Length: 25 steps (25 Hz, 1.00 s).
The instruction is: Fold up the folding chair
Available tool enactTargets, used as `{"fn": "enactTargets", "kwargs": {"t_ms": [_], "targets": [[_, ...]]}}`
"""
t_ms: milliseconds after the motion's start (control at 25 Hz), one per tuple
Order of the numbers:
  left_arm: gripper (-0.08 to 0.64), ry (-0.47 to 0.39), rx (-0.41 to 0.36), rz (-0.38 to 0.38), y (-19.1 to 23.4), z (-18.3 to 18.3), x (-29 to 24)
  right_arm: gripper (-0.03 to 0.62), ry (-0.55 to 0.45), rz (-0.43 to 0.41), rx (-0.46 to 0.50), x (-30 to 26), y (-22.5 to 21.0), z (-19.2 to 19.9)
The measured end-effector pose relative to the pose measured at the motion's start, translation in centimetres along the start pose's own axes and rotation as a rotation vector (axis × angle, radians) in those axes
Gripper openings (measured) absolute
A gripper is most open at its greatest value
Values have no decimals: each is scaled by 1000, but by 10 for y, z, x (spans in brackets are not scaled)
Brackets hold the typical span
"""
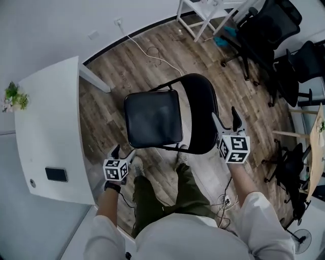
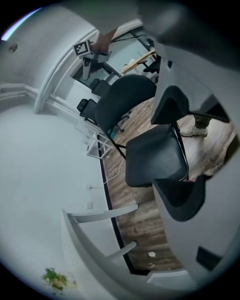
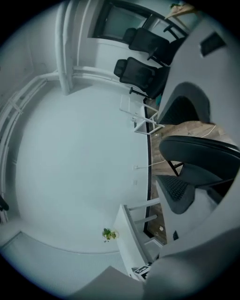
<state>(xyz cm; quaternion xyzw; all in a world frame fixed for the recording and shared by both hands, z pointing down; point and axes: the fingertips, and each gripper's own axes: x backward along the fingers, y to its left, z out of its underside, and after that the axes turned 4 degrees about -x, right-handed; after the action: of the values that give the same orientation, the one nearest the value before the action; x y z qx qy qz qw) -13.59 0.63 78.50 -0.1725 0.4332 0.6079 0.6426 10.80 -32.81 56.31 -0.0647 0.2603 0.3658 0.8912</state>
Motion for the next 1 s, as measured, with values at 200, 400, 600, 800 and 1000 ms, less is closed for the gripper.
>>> {"fn": "enactTargets", "kwargs": {"t_ms": [200,400,600,800,1000], "targets": [[359,85,159,-14,44,34,-83,347,110,-48,-57,-80,-22,29],[374,171,285,-3,91,76,-151,347,213,-65,-104,-131,-27,52],[385,192,377,61,132,98,-209,347,340,-84,-172,-164,-28,76],[388,232,459,202,139,125,-256,347,453,-127,-266,-187,-30,101],[393,223,537,383,140,136,-289,213,564,-212,-320,-204,-22,115]]}}
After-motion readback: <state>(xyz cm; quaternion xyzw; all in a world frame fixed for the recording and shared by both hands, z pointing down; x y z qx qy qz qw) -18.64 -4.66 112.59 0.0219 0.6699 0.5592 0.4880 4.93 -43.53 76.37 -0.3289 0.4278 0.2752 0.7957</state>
